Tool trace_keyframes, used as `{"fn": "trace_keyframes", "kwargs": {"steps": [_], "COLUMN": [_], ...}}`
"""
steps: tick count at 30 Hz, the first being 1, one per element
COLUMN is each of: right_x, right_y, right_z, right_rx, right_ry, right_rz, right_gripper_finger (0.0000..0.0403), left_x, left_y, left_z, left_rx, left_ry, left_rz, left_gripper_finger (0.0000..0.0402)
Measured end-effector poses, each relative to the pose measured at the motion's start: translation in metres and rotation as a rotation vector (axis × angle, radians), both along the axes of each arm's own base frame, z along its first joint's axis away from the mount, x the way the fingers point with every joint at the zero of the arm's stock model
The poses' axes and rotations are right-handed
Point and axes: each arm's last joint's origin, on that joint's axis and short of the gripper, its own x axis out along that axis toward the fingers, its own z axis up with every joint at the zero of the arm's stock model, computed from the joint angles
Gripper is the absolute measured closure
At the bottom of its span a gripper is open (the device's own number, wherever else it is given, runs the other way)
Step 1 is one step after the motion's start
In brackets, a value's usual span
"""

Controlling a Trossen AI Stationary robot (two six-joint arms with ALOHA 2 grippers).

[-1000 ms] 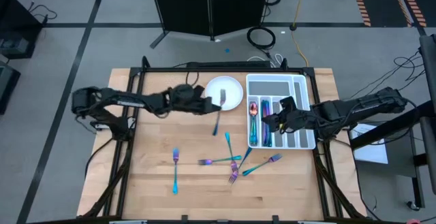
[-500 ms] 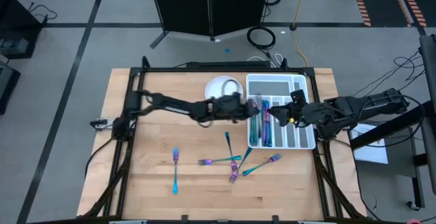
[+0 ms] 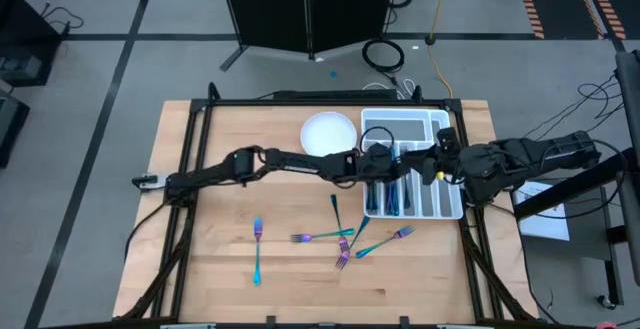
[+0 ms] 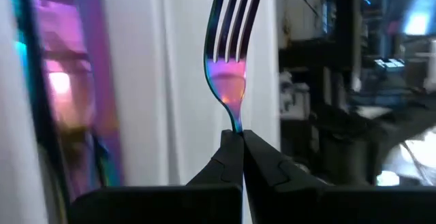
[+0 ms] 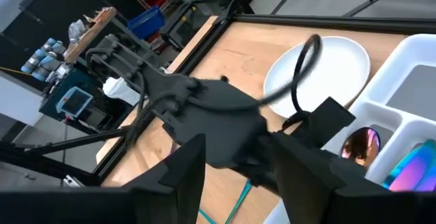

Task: Sort silverware
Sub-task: Put the purple fork into the white silverware tray

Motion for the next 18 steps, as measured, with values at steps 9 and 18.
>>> {"fn": "trace_keyframes", "kwargs": {"steps": [9, 18], "right_x": [-0.003, -0.003], "right_y": [0.0, 0.0], "right_z": [-0.001, 0.0], "right_rx": [-0.001, -0.009], "right_ry": [0.014, 0.011], "right_rz": [0.023, 0.031], "right_gripper_finger": [0.0243, 0.0243], "left_x": [0.006, 0.006], "left_y": [0.005, 0.01], "left_z": [-0.012, -0.009], "left_rx": [0.042, 0.11], "left_ry": [0.047, 0.03], "left_rz": [0.088, 0.062], "left_gripper_finger": [0.0402, 0.0401]}}
